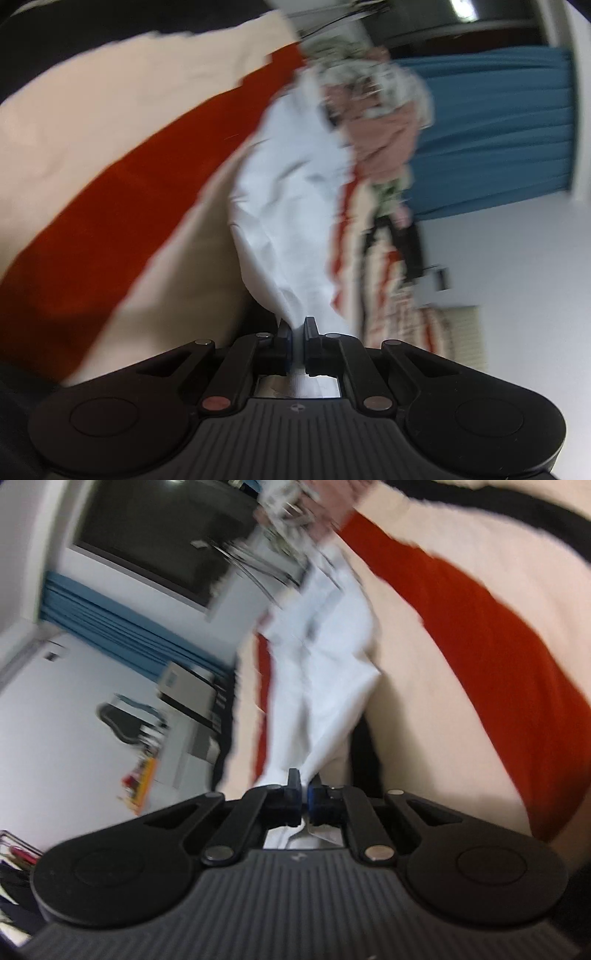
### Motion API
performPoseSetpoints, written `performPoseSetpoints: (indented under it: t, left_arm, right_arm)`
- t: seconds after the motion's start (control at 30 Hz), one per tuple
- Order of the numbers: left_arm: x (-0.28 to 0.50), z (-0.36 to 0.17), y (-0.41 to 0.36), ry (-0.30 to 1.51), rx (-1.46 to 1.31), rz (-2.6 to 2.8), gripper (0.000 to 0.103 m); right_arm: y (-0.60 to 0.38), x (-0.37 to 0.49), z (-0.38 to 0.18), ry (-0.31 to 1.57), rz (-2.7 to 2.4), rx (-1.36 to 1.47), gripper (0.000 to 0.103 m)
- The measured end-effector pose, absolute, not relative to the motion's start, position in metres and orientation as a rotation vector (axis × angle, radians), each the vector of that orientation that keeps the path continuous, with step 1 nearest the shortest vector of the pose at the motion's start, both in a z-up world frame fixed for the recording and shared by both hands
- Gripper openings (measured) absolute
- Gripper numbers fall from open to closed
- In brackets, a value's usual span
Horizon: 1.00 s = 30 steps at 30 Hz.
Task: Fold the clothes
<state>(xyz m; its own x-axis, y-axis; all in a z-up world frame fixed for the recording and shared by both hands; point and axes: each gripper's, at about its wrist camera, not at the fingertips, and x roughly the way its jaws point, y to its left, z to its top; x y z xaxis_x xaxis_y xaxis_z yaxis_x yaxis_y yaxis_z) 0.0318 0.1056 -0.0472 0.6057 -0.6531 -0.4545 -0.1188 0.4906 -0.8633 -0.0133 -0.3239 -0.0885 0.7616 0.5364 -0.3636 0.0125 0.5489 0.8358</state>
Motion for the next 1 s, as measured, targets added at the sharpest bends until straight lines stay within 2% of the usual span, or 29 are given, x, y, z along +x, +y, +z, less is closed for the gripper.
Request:
performPoseSetpoints:
  t: [0.2,0.27,0.43,0.53,0.73,1.0]
  left_arm:
    - [0.008,0.016,0.102,0.779,-1.023,-0.420,0.005]
    - [-0.008,0.020,0.101,0.783,-1.011,-0.418,0.005]
    - [-0.068,-0.002,0.108,0.860,-1.030,-0.372,0.005]
    - [-0.074,-0.021,0.113,0.921,-1.050,-0.340,0.005]
    - [-0.004,-0.021,0.110,0.925,-1.032,-0.281,0.005]
    - [0.149,0.002,0.084,0.821,-0.826,-0.221,0.005]
  right_arm:
    - [-0.345,-0.026,-0.015,0.502,0.397,0.900,0.006]
    - [-0.352,-0.038,-0.006,0.494,0.394,0.881,0.006]
    - [-0.357,-0.076,-0.022,0.559,0.366,0.837,0.005]
    - [-0.363,-0.086,-0.045,0.620,0.337,0.858,0.006]
    - [-0.370,-0.041,-0.051,0.637,0.278,0.871,0.006]
    - [-0.368,0.113,-0.050,0.625,0.204,0.840,0.006]
